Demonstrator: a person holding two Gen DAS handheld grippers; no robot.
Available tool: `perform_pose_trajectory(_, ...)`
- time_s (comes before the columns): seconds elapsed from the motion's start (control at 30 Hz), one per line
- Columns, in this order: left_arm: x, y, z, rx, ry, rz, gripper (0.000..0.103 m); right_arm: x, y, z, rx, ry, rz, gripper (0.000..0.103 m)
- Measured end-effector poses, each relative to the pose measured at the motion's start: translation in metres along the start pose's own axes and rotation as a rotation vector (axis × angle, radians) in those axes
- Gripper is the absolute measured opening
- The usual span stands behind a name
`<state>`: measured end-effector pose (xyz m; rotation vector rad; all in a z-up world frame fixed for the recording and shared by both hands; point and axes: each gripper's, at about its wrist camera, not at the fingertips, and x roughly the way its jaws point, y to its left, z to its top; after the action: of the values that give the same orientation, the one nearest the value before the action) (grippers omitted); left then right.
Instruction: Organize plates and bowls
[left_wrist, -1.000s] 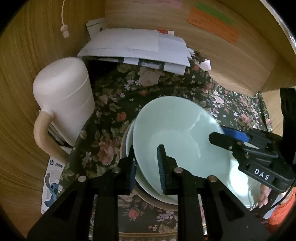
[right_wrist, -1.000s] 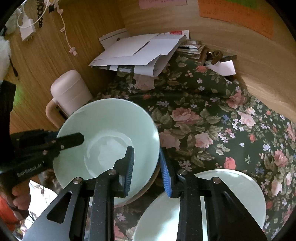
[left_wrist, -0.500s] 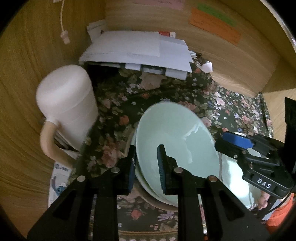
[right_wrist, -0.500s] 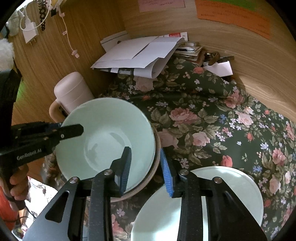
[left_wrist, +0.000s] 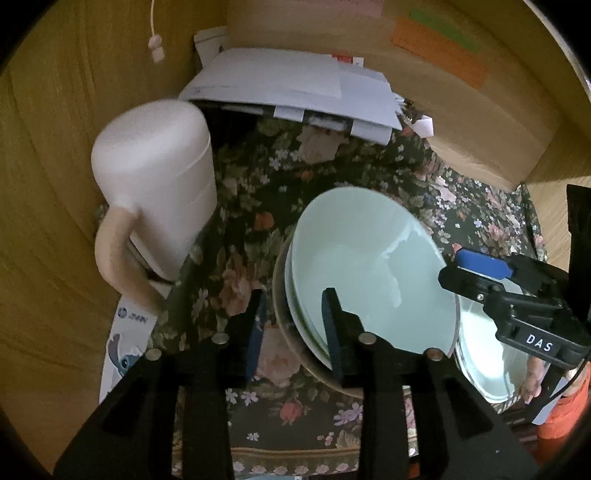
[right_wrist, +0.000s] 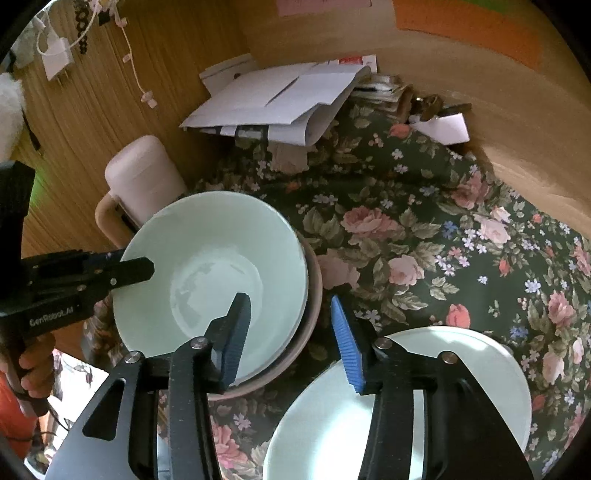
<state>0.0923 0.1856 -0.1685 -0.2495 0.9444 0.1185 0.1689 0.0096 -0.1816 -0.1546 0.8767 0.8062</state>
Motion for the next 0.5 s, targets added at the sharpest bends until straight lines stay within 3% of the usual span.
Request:
perform_pose_trajectory(0.23,0.010,0.006,-0.006,-0.017,0.025,-0.012,0.048,0.016,0.002,-0.002,0.000,0.053,0.017,0.042)
perform_pose_trajectory(0.5,0.024,0.007,-0.012,-0.035,0.064,-0.054,0.049,0.035,0.004,-0.006,0.012,0.103,0.039,0.042)
